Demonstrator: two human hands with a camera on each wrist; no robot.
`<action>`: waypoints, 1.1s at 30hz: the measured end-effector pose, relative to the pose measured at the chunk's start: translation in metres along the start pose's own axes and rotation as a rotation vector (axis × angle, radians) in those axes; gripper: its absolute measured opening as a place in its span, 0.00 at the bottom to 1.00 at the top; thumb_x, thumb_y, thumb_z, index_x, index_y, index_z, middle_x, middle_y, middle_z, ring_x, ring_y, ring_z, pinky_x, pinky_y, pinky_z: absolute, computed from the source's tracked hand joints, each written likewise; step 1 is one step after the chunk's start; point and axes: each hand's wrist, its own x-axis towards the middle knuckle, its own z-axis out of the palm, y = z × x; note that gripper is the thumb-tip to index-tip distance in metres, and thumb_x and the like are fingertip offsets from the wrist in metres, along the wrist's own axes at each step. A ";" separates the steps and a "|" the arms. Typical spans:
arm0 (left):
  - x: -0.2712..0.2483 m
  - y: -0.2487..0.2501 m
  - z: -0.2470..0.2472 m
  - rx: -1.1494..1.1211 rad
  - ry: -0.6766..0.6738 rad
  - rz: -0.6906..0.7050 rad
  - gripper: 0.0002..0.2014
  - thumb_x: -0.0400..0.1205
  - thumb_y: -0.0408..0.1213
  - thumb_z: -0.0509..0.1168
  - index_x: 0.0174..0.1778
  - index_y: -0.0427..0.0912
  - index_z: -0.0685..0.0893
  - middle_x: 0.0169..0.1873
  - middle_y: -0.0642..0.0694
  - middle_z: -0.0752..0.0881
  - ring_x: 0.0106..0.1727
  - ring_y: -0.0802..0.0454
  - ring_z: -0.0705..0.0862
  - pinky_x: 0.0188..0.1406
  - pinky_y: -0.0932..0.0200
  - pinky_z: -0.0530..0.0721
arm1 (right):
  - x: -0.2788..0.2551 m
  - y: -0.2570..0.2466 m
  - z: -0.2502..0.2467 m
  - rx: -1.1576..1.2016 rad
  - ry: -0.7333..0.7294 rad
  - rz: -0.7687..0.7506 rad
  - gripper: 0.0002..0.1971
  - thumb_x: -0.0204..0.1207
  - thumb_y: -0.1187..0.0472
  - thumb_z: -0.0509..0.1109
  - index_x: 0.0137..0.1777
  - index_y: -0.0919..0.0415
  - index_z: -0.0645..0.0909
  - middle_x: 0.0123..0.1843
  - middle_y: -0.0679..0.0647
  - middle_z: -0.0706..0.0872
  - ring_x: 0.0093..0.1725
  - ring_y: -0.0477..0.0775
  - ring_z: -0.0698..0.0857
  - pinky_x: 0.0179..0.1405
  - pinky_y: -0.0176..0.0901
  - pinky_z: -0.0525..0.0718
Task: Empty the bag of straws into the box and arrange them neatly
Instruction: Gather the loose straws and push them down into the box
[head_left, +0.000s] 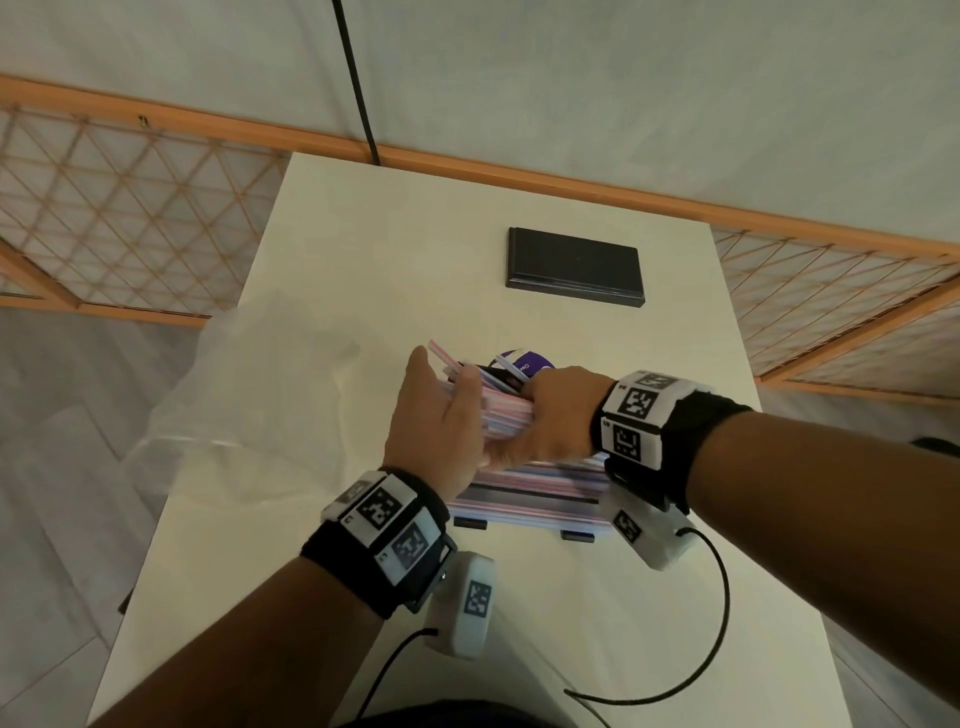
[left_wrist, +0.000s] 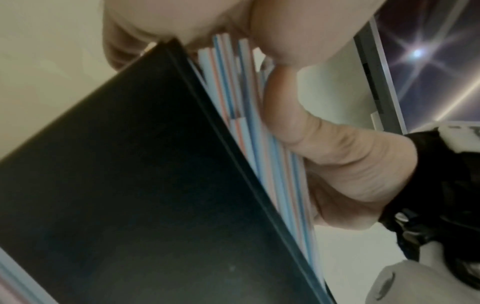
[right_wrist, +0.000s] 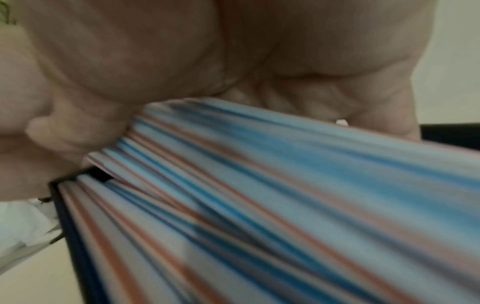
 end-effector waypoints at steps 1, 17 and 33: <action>-0.001 0.001 0.000 0.032 0.009 -0.007 0.27 0.92 0.51 0.57 0.84 0.40 0.65 0.70 0.46 0.81 0.68 0.45 0.83 0.64 0.54 0.78 | -0.002 0.001 0.000 -0.030 0.008 -0.010 0.41 0.49 0.15 0.69 0.46 0.52 0.85 0.41 0.51 0.89 0.39 0.51 0.86 0.51 0.48 0.88; -0.005 -0.002 0.002 0.032 -0.106 -0.062 0.31 0.92 0.59 0.44 0.85 0.43 0.67 0.46 0.62 0.80 0.52 0.57 0.82 0.50 0.68 0.74 | -0.024 0.041 0.013 0.015 -0.063 -0.052 0.32 0.62 0.18 0.64 0.52 0.43 0.77 0.46 0.41 0.83 0.48 0.46 0.82 0.57 0.42 0.80; 0.002 -0.011 0.001 0.196 -0.095 0.043 0.25 0.92 0.50 0.56 0.78 0.34 0.68 0.65 0.34 0.82 0.60 0.41 0.86 0.60 0.55 0.85 | -0.026 0.040 0.006 -0.082 -0.050 -0.058 0.36 0.57 0.16 0.66 0.54 0.43 0.75 0.50 0.44 0.85 0.49 0.49 0.84 0.56 0.43 0.81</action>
